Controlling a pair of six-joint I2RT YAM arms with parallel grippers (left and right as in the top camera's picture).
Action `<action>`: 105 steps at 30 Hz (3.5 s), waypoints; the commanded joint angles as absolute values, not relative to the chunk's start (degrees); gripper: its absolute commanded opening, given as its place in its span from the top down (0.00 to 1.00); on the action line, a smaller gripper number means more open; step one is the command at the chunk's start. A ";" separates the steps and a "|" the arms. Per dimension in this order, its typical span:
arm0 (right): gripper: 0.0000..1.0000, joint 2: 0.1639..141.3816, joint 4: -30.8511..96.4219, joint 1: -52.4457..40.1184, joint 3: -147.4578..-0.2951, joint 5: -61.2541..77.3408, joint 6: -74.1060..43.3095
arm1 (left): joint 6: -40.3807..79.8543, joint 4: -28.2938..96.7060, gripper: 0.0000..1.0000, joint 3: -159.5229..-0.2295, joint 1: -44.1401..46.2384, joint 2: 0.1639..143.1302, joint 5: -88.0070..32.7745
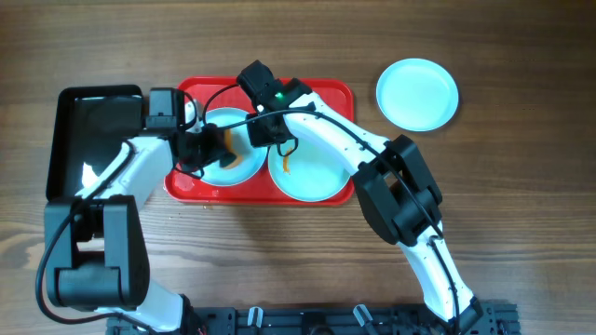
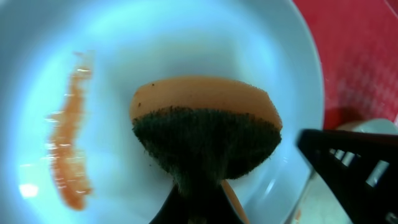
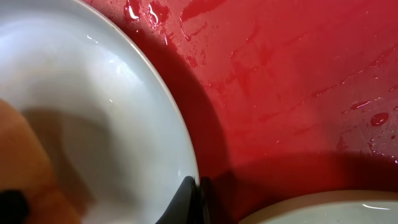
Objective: Clean dirty plates on tray and stack at the side
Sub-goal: 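Bring the sponge with the left gripper onto the left plate and scrub, then scrub the left plate with the sponge while the right gripper holds the right plate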
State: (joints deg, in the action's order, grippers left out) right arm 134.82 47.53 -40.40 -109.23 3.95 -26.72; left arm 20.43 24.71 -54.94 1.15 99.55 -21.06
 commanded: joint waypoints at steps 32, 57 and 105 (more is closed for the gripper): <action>0.96 136.07 47.22 -39.94 -109.82 1.89 -25.65 | 19.73 27.64 0.96 -55.59 2.79 99.92 -4.10; 0.96 136.07 46.78 -39.83 -109.82 1.89 -25.63 | 16.69 22.17 0.96 -56.25 2.79 103.22 -15.38; 0.96 136.07 46.24 -39.83 -109.82 1.89 -25.50 | 18.61 16.97 0.96 -56.25 7.16 104.03 -8.14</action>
State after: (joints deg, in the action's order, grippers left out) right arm 134.82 46.02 -39.97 -109.30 3.75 -26.68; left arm 18.11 17.26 -56.62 7.14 102.15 -5.32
